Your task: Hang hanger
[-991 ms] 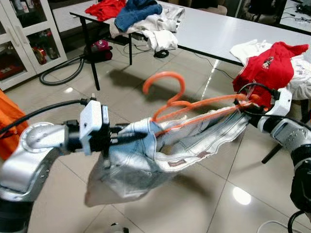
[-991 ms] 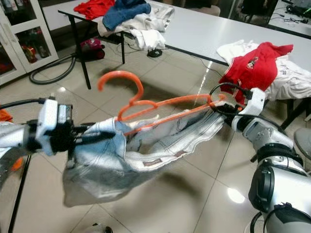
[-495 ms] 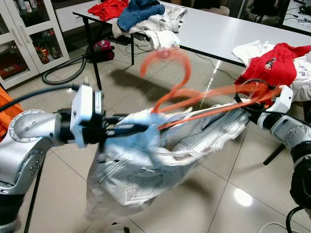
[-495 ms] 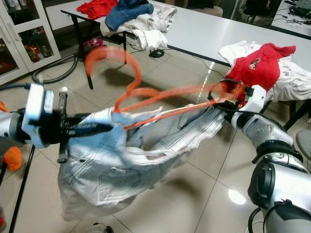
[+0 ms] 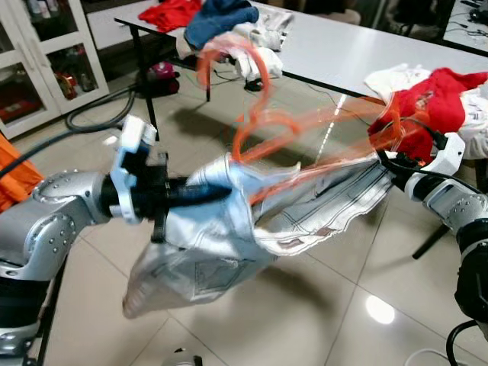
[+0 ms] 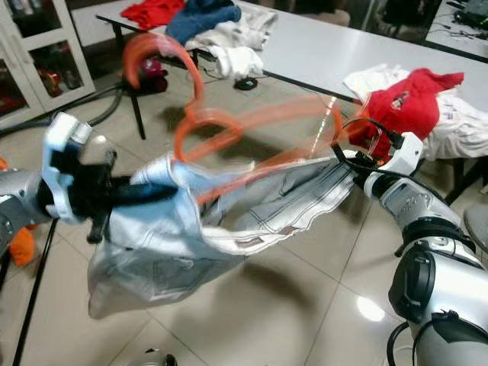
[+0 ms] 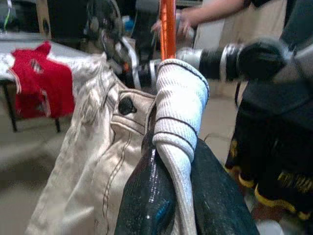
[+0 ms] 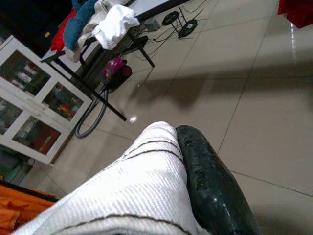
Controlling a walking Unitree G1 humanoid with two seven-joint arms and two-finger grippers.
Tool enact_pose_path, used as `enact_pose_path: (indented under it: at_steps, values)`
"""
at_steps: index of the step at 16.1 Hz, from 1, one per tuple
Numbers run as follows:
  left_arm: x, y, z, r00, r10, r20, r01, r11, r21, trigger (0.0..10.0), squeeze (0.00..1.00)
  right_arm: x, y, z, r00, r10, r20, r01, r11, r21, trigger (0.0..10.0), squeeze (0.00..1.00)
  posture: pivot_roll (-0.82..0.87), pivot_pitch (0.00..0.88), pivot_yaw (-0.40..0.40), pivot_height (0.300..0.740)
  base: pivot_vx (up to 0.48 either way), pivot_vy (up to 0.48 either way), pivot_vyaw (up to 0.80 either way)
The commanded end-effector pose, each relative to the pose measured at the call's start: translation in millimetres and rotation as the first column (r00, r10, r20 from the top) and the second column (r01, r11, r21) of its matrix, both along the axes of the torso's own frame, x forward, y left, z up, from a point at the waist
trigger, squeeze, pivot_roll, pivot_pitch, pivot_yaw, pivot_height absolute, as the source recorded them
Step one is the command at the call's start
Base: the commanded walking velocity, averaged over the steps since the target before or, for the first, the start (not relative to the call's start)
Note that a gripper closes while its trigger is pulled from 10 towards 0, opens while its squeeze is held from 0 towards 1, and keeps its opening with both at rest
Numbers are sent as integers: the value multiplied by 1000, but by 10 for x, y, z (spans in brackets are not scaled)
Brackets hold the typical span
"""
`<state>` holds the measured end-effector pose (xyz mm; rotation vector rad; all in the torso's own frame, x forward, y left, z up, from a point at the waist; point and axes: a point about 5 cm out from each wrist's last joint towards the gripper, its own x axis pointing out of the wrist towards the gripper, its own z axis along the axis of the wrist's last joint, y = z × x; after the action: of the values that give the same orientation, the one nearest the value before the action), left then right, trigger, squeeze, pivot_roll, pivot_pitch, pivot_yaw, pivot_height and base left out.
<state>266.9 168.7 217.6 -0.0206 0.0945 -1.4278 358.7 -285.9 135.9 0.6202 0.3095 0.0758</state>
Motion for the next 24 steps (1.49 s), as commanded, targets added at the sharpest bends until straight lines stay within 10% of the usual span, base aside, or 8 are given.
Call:
enact_pose_path:
  at_steps: [1,5,9,10,16,20,24]
  values:
    - [23,37,51,998,32,46,-31,999,-18,10000,0,-23,-246,168,994,-99,49,101,994,-45,0,0,-98,0,-66,740,0,0,0]
    - [-177,139,96,995,-70,75,77,992,-99,10000,0,-29,-251,162,995,-90,48,93,994,-62,0,0,-96,0,-68,740,0,0,0]
    - [-325,189,-62,983,-181,22,174,968,179,10000,0,-12,-317,252,984,-154,85,159,986,-56,0,0,-84,0,-72,740,0,0,0]
    - [-213,175,-220,990,-98,105,63,952,300,10000,0,20,-294,307,983,-150,109,155,987,-39,0,0,-81,0,-73,740,0,0,0]
    - [78,140,-396,948,150,281,-237,922,307,10000,0,76,-167,343,987,-83,135,86,996,-10,0,0,-92,0,-66,740,0,0,0]
    - [-75,17,-408,935,115,335,-197,955,222,10000,0,93,-254,460,974,-169,150,169,986,16,0,0,-95,0,-62,740,0,0,0]
    - [-90,-90,-572,906,82,416,-231,919,321,10000,0,204,-161,645,963,-205,175,195,978,73,0,0,-90,0,-67,740,0,0,0]
